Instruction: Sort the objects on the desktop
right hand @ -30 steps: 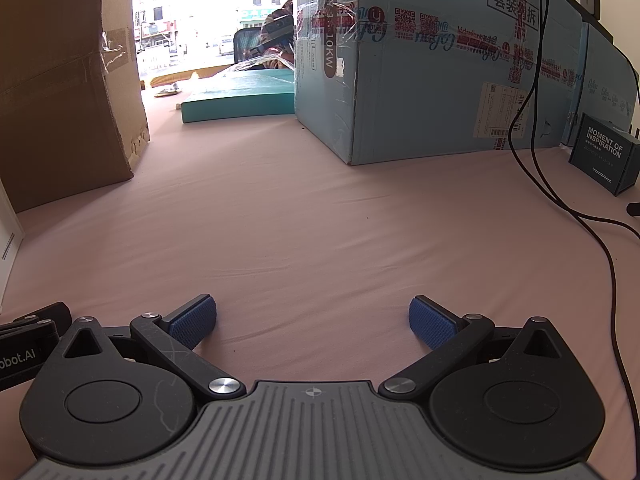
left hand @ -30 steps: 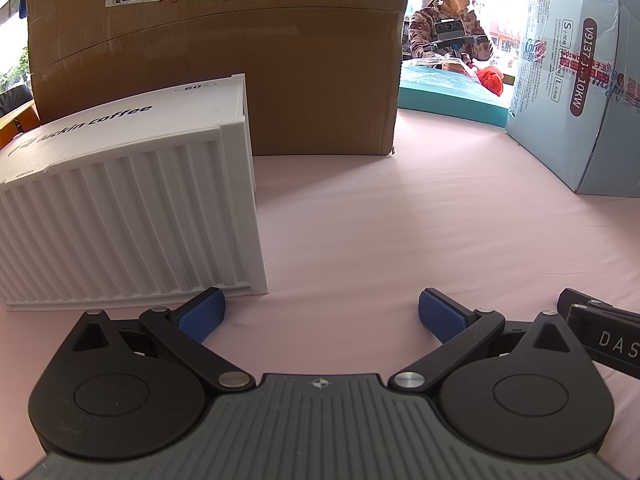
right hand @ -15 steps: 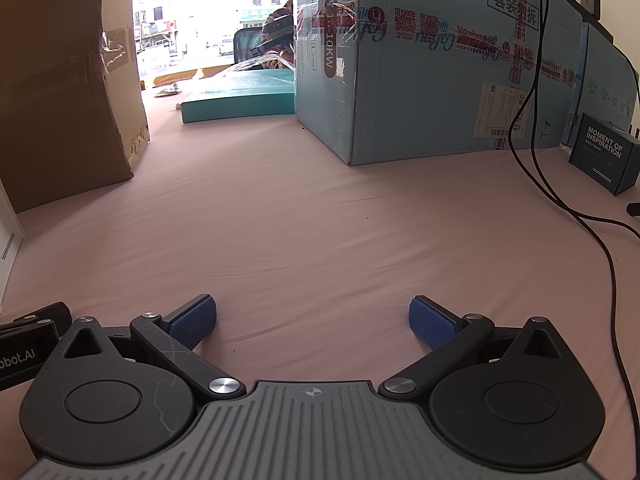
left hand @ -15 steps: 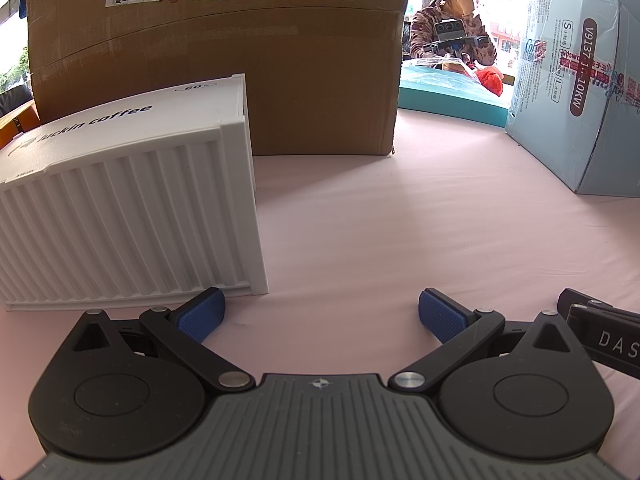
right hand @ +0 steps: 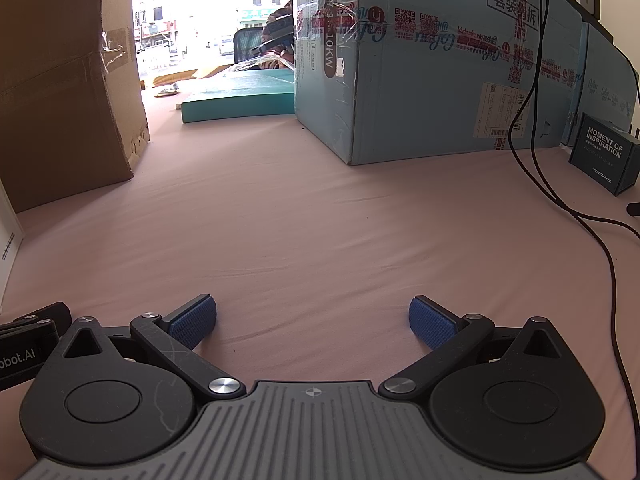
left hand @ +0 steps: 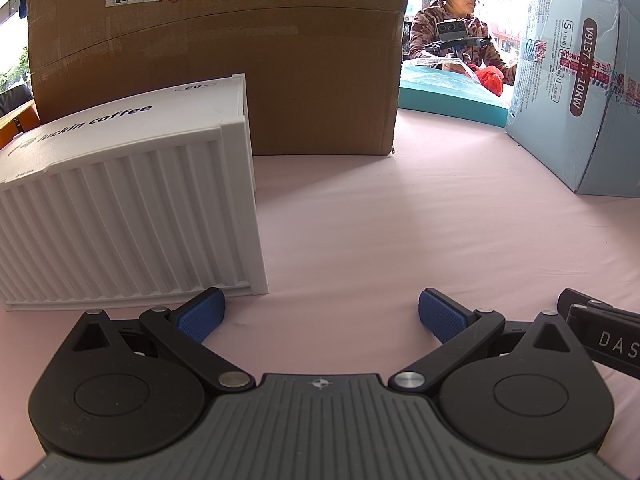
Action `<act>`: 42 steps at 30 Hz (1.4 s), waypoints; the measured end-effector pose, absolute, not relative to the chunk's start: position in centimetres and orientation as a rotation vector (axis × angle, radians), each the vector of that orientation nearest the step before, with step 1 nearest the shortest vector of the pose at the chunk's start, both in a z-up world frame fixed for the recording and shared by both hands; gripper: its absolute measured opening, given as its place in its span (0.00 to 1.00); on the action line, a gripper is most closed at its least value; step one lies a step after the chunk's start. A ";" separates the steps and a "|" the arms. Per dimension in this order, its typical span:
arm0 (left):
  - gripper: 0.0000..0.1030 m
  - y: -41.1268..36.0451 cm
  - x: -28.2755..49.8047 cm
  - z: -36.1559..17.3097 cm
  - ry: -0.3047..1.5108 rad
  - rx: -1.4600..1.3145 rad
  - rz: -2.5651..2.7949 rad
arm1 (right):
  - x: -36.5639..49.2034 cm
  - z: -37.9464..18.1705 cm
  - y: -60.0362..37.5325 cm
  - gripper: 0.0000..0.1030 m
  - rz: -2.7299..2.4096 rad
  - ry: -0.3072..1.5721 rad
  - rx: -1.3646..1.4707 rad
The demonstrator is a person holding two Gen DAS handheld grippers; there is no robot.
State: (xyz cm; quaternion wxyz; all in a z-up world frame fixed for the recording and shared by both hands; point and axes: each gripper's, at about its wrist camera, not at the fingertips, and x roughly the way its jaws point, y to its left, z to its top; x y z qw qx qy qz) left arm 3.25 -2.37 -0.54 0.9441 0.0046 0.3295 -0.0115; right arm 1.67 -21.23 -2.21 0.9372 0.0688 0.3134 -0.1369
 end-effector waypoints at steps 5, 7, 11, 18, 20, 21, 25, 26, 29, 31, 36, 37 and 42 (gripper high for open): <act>1.00 -2.3 3.3 -0.5 0.672 0.007 -0.024 | 1.7 -2.2 -21.2 1.00 -0.280 0.640 0.141; 1.00 -2.2 3.3 -0.5 0.671 0.003 -0.027 | 1.7 -2.2 -21.2 1.00 -0.280 0.640 0.141; 1.00 -2.1 3.3 -0.5 0.669 -0.006 -0.033 | 1.7 -2.2 -21.2 1.00 -0.280 0.640 0.141; 1.00 -2.2 3.3 -0.5 0.671 0.005 -0.029 | 1.7 -2.2 -21.2 1.00 -0.280 0.640 0.141; 1.00 -2.2 3.2 -0.6 0.671 0.005 -0.029 | 1.7 -2.2 -21.2 1.00 -0.280 0.640 0.141; 1.00 -2.3 3.2 -0.6 0.671 0.006 -0.028 | 1.7 -2.2 -21.2 1.00 -0.280 0.640 0.141; 1.00 -2.2 3.3 -0.6 0.671 0.005 -0.028 | 1.7 -2.2 -21.2 1.00 -0.280 0.640 0.141; 1.00 -2.2 3.3 -0.6 0.671 0.005 -0.029 | 1.7 -2.2 -21.2 1.00 -0.280 0.640 0.141; 1.00 -2.2 3.3 -0.6 0.671 0.002 -0.029 | 1.7 -2.2 -21.2 1.00 -0.280 0.640 0.140; 1.00 -2.2 3.3 -0.6 0.670 -0.001 -0.030 | 1.7 -2.2 -21.2 1.00 -0.280 0.640 0.140; 1.00 -2.3 3.2 -0.6 0.670 0.002 -0.028 | 1.7 -2.2 -21.2 1.00 -0.280 0.640 0.140; 1.00 -2.3 3.2 -0.6 0.671 0.003 -0.028 | 1.7 -2.2 -21.2 1.00 -0.280 0.640 0.141; 1.00 -2.3 3.2 -0.6 0.671 0.004 -0.027 | 1.7 -2.2 -21.2 1.00 -0.280 0.640 0.140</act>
